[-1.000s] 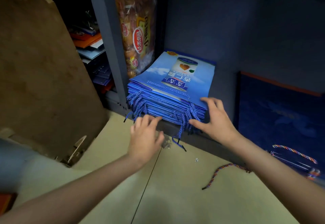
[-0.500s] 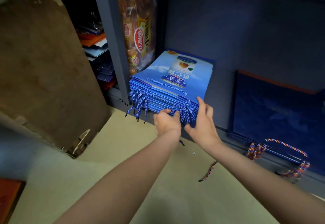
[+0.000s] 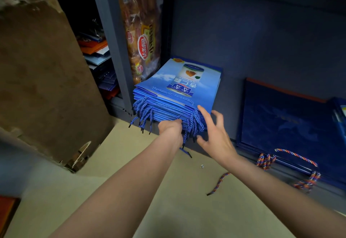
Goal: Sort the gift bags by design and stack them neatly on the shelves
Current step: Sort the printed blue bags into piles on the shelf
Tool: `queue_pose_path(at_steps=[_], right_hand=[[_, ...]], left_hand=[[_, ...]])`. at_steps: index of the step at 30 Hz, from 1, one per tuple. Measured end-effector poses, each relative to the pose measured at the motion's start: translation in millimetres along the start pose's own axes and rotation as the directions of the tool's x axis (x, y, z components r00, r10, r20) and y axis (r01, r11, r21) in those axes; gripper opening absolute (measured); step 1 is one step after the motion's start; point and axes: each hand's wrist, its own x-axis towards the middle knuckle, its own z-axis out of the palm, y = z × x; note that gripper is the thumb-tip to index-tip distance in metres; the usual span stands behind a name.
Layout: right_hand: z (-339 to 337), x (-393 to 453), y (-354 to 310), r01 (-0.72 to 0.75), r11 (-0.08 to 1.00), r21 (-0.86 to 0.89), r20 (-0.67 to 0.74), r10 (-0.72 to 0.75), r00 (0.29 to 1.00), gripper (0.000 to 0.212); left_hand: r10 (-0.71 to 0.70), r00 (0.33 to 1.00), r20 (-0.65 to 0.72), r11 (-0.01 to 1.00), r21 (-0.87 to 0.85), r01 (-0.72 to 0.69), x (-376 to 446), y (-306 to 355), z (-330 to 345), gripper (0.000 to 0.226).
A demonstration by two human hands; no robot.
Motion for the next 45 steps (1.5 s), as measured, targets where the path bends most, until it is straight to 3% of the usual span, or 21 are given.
queue_pose_path(at_steps=[3,6,8,13,17,26,29,33,37,45], right_hand=[[-6,4,2,0.053,0.996,-0.078,-0.011,-0.054,0.999,0.078],[-22,17,-1,0.11,0.992,-0.057,-0.129,-0.117,0.985,0.069],[-34,24,-3,0.146,0.987,-0.063,-0.175,-0.155,0.972,0.065],[-27,19,-2,0.132,0.974,-0.187,-0.086,-0.15,0.985,0.063],[-23,20,2,0.106,0.981,-0.163,-0.079,-0.12,0.99,0.06],[-22,23,1,0.074,0.984,-0.163,-0.083,-0.088,0.993,0.061],[-23,24,0,0.067,0.986,-0.152,-0.097,-0.082,0.992,0.061],[-20,23,1,0.041,0.992,-0.121,-0.103,-0.053,0.993,0.061],[-13,21,2,0.012,0.995,-0.094,-0.101,-0.022,0.995,0.059],[-14,21,5,0.028,0.994,-0.102,-0.1,-0.038,0.994,0.058]], left_hand=[[-0.055,0.995,0.081,0.996,-0.059,0.06,1,7,0,0.034],[-0.013,0.995,0.098,0.993,-0.12,0.025,2,15,-2,0.016],[0.03,0.994,0.107,0.998,-0.059,-0.024,6,18,-4,0.011],[0.059,0.991,0.119,0.997,0.038,-0.064,21,18,-16,0.019],[0.046,0.986,0.159,0.996,0.072,-0.058,16,22,-21,0.019],[-0.081,0.967,0.243,0.996,0.041,0.074,1,21,-17,0.012],[0.047,0.98,0.196,0.993,0.098,-0.067,-3,9,-6,0.018],[0.322,0.945,0.047,0.842,0.442,-0.309,4,-31,-8,0.014],[0.359,0.933,0.006,0.815,0.485,-0.317,8,-45,-9,0.025],[0.339,0.928,-0.151,0.878,0.404,-0.255,5,-45,11,0.013]])
